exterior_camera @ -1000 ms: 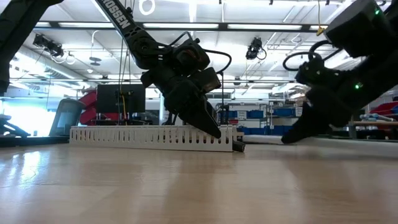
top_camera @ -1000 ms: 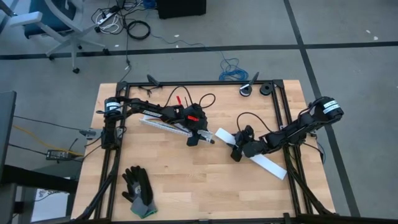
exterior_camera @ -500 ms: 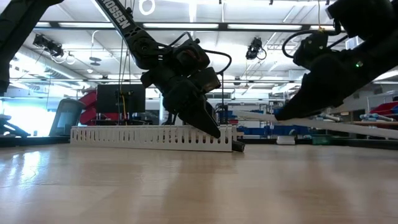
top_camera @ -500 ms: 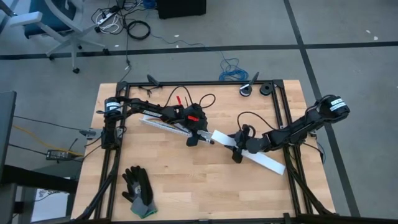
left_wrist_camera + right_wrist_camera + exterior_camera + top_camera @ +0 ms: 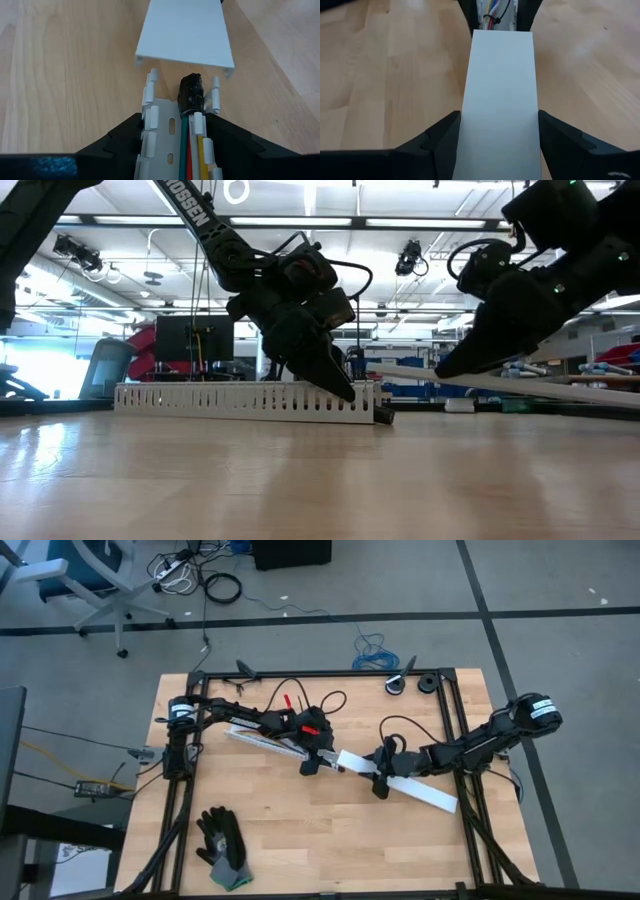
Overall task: Ziptie cables
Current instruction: Close the white cable duct with the cover
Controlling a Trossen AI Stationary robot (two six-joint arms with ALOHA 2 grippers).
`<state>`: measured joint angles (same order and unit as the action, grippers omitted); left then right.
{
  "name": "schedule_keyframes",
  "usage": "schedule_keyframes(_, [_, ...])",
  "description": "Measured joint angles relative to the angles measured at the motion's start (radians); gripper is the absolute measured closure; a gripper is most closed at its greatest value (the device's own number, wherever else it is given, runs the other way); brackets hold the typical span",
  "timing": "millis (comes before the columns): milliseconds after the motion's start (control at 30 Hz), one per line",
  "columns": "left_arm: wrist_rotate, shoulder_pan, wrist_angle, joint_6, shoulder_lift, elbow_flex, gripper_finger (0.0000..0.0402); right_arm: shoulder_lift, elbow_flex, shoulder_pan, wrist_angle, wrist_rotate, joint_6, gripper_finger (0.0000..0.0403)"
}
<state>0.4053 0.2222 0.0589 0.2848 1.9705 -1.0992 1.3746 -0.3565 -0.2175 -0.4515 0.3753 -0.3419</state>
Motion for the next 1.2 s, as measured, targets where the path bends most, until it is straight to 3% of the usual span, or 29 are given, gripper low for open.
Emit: schedule_keyframes(1200, [-0.073,0.002,0.043,-0.035,0.001,0.0,0.0184,0.0,-0.003,0.086,0.06,-0.099,0.094,0.0171])
